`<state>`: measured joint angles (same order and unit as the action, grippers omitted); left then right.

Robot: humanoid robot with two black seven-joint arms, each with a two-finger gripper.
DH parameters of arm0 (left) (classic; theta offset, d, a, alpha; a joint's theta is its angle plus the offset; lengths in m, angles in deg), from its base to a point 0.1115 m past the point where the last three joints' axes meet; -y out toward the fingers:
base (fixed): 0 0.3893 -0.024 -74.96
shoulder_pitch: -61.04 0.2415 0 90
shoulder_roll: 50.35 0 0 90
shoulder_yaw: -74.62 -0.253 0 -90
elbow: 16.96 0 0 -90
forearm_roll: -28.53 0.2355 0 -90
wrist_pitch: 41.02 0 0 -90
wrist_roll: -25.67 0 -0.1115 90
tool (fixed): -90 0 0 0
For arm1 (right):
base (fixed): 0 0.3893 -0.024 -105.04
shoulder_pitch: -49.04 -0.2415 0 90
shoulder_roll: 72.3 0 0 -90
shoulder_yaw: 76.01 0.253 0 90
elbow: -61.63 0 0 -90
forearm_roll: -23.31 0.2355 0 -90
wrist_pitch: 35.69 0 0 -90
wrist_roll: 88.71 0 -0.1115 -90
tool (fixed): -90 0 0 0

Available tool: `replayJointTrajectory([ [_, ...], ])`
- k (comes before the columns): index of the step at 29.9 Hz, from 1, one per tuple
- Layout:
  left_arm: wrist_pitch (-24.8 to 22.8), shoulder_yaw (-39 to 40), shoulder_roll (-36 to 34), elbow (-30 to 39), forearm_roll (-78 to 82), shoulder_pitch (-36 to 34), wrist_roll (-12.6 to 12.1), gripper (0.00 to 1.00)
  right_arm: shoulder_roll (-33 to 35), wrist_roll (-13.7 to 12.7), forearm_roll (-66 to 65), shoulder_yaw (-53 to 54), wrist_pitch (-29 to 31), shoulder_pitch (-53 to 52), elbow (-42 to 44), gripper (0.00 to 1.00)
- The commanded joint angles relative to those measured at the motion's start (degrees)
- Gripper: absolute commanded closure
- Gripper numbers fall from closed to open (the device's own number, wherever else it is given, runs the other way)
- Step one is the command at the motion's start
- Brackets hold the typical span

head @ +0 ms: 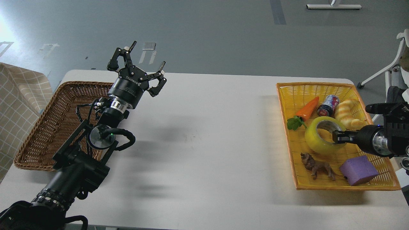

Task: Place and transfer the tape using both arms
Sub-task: 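Lift the tape roll with the right gripper toward the table center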

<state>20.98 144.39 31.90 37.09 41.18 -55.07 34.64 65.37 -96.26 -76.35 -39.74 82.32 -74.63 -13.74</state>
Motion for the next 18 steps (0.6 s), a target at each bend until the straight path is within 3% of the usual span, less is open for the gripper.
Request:
replayJointTrajectory([
  [1, 0.0, 0.0, -0.2, -0.1, -0.1, -0.1, 0.0, 0.02, 4.3, 0.0, 1.8, 1.9, 0.0, 0.0, -6.9, 1.00],
  [5, 0.0, 0.0, -0.2, 0.0, -0.1, -0.1, 0.0, 0.02, 8.1, -0.1, 3.5, 2.6, 0.0, -1.2, -11.6, 1.00],
  [10, 0.0, 0.1, -0.4, 0.0, -0.2, -0.1, 0.0, 0.02, 7.6, -0.1, 3.5, 2.7, 0.0, -5.3, -12.2, 1.00],
  [18, 0.0, 0.1, -0.3, -0.1, -0.3, -0.3, 0.0, 0.02, -1.4, -0.4, 3.1, 1.8, 0.0, -13.3, -10.3, 1.00],
])
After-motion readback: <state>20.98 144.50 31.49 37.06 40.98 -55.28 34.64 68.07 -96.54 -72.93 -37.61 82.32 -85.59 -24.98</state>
